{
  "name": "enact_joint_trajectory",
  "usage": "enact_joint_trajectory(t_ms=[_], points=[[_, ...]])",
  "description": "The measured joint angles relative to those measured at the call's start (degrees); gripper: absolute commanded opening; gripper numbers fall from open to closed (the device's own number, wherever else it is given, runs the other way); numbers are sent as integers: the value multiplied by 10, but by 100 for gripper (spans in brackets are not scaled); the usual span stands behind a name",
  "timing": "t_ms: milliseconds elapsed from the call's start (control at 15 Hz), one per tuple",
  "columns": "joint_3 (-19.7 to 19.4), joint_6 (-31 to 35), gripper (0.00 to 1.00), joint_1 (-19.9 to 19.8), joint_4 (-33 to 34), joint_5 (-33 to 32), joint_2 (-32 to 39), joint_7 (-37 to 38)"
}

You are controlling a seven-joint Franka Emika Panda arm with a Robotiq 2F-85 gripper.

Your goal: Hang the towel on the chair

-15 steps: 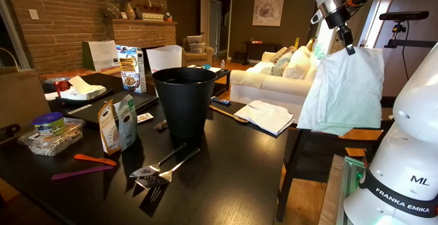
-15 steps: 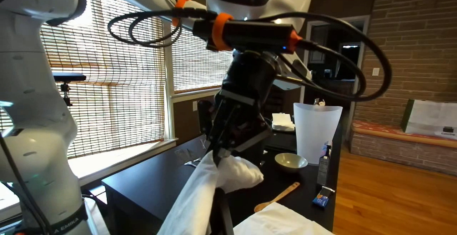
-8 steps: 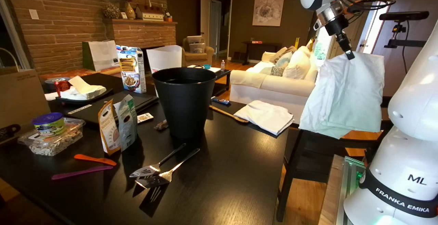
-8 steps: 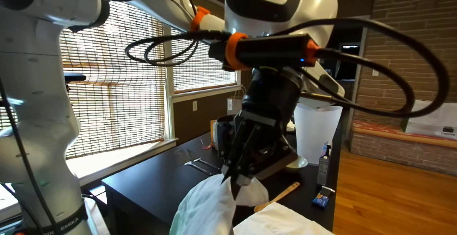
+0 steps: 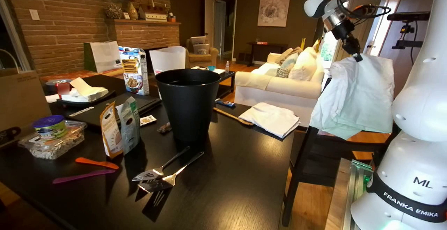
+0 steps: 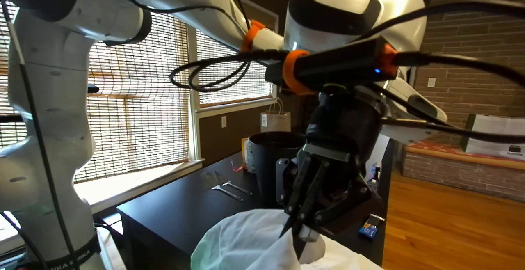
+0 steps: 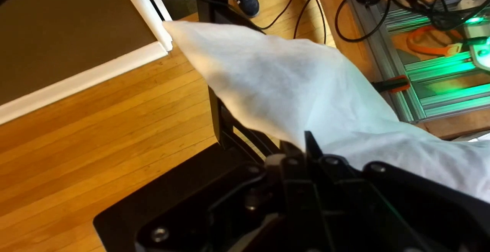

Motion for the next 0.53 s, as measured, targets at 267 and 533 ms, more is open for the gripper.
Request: enact_joint_trajectory(t_ms=[267,533], points=[[8,0,1,-15,23,0,39,7],[17,0,1,-25,28,-1,61,7]])
